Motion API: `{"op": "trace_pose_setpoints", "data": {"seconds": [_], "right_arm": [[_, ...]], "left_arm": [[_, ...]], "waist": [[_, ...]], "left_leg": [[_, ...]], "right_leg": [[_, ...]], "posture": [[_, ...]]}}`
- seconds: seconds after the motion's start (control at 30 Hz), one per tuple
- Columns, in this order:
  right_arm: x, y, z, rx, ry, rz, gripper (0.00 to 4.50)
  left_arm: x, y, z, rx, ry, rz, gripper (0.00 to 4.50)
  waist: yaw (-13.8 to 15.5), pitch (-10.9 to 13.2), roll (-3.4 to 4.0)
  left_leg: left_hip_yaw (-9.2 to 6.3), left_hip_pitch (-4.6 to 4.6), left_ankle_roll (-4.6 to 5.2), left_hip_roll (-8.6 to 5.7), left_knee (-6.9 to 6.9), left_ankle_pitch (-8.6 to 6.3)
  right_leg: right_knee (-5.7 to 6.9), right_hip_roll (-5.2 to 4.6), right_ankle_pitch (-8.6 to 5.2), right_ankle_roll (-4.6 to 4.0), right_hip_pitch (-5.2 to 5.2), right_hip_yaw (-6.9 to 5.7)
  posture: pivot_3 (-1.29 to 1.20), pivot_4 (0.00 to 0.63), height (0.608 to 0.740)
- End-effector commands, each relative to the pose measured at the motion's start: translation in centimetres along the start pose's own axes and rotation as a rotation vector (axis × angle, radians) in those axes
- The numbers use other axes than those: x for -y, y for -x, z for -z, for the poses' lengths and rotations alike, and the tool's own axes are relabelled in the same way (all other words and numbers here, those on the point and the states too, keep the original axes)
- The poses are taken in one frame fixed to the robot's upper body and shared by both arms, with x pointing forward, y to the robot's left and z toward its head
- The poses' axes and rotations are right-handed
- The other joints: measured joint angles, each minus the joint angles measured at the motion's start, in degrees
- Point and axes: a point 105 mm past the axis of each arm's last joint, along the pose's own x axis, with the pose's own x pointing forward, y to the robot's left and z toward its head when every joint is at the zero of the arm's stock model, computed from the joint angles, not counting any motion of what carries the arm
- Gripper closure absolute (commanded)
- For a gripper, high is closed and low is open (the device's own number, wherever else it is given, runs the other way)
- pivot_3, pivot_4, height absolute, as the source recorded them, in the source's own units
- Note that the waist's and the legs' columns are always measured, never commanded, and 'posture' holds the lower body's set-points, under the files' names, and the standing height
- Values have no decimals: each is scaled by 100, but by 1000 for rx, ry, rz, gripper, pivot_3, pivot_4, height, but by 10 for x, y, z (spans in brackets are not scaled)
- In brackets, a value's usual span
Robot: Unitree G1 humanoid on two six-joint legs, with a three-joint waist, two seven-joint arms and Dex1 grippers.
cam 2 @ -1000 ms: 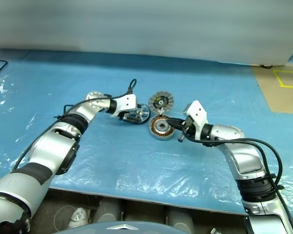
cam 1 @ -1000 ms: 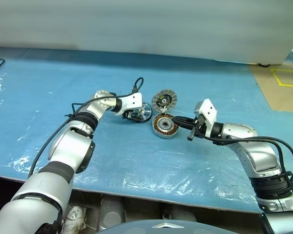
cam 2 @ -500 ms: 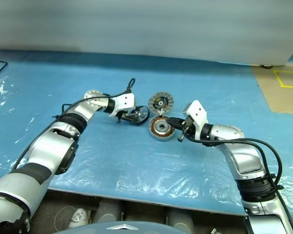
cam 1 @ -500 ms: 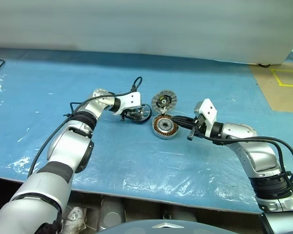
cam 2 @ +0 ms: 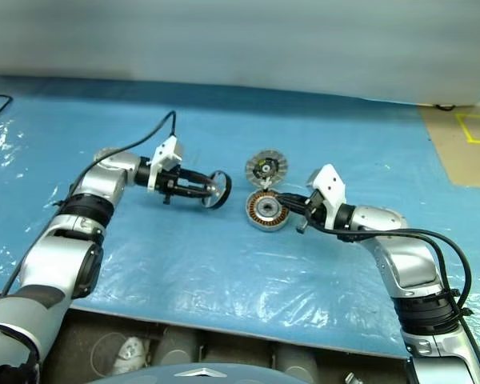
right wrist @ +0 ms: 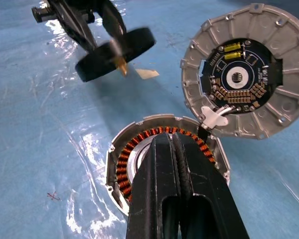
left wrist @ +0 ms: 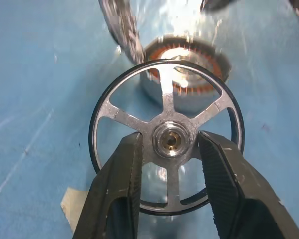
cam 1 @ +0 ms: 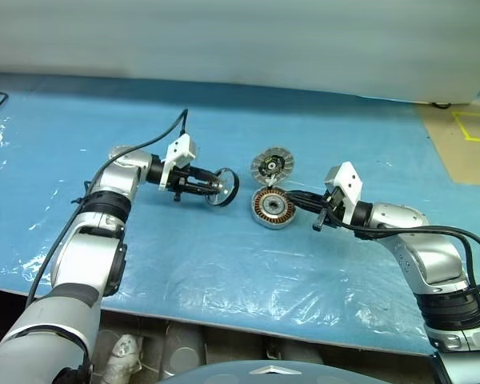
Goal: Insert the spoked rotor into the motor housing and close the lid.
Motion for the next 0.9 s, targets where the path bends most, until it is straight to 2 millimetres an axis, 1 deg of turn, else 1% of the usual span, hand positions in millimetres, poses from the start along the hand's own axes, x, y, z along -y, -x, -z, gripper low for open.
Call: {"op": "trace_pose_setpoints", "data": {"seconds": [0.03,0.2,0.3,0.5,0.63,0.9], "right_arm": [[-3,5,-6,18,28,-16,4500],[1,8,0,-3,30,-12,4500],[2,12,5,-17,30,-9,4500],[2,18,12,-28,18,-5,4500],[-1,20,18,-46,16,-10,4500],[-1,19,19,-44,15,-6,4500]], "left_arm": [[6,-8,-24,113,-39,-12,2720],[18,-27,-25,152,-23,-6,2720],[19,-37,-25,176,-11,-17,2720],[18,-47,-22,190,11,-34,2720],[17,-55,-15,177,6,-50,2720],[21,-70,-17,211,13,-31,2720]], "waist": [[-1,0,0],[-41,1,2],[-44,1,2],[-44,1,2],[-44,1,2],[-42,1,2]], "left_leg": [[0,-1,0,0,0,0],[0,2,1,3,5,0],[0,4,1,3,9,0],[0,3,19,2,11,11],[0,3,20,2,12,11],[0,4,21,2,22,11]], "right_leg": [[0,0,0,0,0,-1],[6,1,0,-1,-1,0],[7,1,-11,-19,-1,3],[8,3,0,-1,-1,4],[8,3,0,-1,-1,4],[19,2,0,-1,-1,5]], "posture": [[0,150,740],[0,150,740],[0,150,740],[0,150,740],[0,150,740],[0,150,740]]}}
